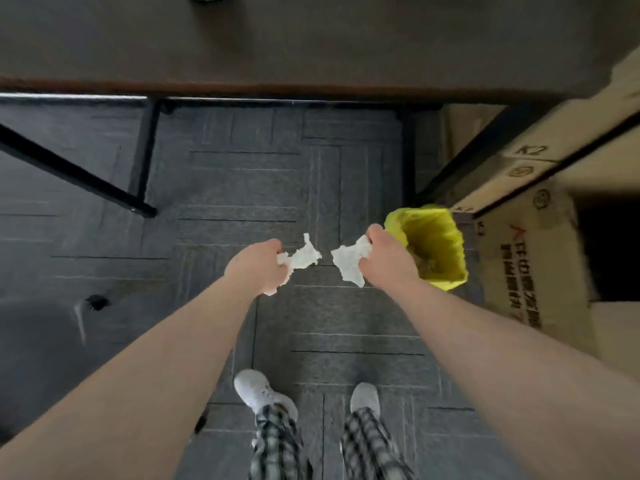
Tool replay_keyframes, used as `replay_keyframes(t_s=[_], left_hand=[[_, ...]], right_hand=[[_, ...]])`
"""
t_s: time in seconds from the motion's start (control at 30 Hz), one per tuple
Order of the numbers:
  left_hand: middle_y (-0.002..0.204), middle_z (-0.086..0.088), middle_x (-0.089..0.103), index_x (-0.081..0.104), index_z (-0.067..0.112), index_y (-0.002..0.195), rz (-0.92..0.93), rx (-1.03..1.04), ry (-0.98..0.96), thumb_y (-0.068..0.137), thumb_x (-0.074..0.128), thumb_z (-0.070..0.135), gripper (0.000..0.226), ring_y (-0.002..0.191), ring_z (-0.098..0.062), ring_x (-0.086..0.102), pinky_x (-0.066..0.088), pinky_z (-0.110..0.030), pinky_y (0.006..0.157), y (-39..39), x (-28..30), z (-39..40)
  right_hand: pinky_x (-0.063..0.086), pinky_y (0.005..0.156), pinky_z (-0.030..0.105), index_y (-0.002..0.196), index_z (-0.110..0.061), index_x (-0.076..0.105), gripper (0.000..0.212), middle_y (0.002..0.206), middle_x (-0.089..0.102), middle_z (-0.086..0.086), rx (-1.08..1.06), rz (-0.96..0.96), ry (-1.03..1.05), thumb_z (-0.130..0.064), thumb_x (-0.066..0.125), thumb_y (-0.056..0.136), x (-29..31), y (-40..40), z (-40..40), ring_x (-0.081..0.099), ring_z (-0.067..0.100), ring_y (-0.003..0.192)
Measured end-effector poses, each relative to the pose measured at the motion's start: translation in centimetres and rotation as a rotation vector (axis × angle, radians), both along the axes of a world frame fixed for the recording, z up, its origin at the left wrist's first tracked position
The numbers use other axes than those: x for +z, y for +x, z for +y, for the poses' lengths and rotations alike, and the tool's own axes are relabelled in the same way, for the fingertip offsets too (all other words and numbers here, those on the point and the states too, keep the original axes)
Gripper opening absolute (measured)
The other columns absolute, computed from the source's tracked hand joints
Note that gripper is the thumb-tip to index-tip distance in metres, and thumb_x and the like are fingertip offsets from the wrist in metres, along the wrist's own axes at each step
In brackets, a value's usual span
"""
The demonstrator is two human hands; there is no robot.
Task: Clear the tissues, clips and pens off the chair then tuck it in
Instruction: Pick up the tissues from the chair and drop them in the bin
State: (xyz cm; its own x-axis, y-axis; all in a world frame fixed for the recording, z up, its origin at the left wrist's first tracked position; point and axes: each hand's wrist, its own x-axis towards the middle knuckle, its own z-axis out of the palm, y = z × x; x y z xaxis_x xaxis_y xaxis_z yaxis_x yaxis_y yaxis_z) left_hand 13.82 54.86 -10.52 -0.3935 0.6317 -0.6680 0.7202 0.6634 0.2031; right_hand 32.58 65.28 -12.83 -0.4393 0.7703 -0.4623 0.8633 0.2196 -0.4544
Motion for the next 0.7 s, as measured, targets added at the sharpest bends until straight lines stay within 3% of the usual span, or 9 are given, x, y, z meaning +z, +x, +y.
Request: replay_keyframes(t_s=[0.1,0.23,0.4,0.6,0.7], left_hand=[[0.079,0.001,0.054,0.051,0.013,0.107,-0.016,-0.075,0.024,0.090,0.045,0.020,0.020,0.062,-0.021,0.053,0.038,-0.026,0.051,4.9,-0.9,4.5],[0.095,-0.008,0.060,0.053,0.009,0.107,-0.063,-0.156,0.047,0.090,0.046,0.020,0.021,0.078,-0.027,0.055,0.042,-0.029,0.062,10.4,-2.3,9.2],[0.107,-0.013,0.063,0.054,0.006,0.107,-0.130,-0.260,0.054,0.090,0.047,0.020,0.024,0.097,-0.031,0.061,0.042,-0.031,0.070,15.7,-4.9,14.8],[0.109,-0.015,0.061,0.052,0.003,0.107,-0.150,-0.342,0.057,0.092,0.046,0.022,0.025,0.095,-0.030,0.057,0.039,-0.034,0.070,19.6,-8.3,20.2],[0.114,-0.014,0.060,0.051,0.005,0.114,-0.143,-0.313,0.015,0.091,0.046,0.022,0.028,0.103,-0.032,0.057,0.043,-0.037,0.074,21.1,-10.7,22.1]], right_hand=[[0.041,0.067,0.035,0.105,-0.012,0.047,0.022,0.102,0.060,0.011,-0.132,-0.037,-0.010,-0.008,0.052,0.084,-1.1,6.2,3.5,0.058,0.033,0.090],[0.044,0.074,0.038,0.111,-0.009,0.051,0.024,0.114,0.059,0.015,-0.335,-0.109,-0.048,-0.011,0.048,0.087,-2.4,11.9,6.3,0.057,0.037,0.103],[0.046,0.078,0.042,0.115,-0.008,0.050,0.029,0.116,0.058,0.014,-0.497,-0.153,-0.045,-0.012,0.049,0.086,-3.7,16.6,8.5,0.054,0.038,0.105],[0.044,0.075,0.038,0.114,-0.009,0.050,0.029,0.117,0.057,0.017,-0.630,-0.163,-0.060,-0.009,0.048,0.085,-7.0,19.6,12.1,0.054,0.038,0.108],[0.047,0.075,0.040,0.114,-0.010,0.049,0.030,0.117,0.057,0.017,-0.676,-0.140,-0.085,-0.009,0.048,0.084,-9.3,20.2,13.7,0.054,0.038,0.108]])
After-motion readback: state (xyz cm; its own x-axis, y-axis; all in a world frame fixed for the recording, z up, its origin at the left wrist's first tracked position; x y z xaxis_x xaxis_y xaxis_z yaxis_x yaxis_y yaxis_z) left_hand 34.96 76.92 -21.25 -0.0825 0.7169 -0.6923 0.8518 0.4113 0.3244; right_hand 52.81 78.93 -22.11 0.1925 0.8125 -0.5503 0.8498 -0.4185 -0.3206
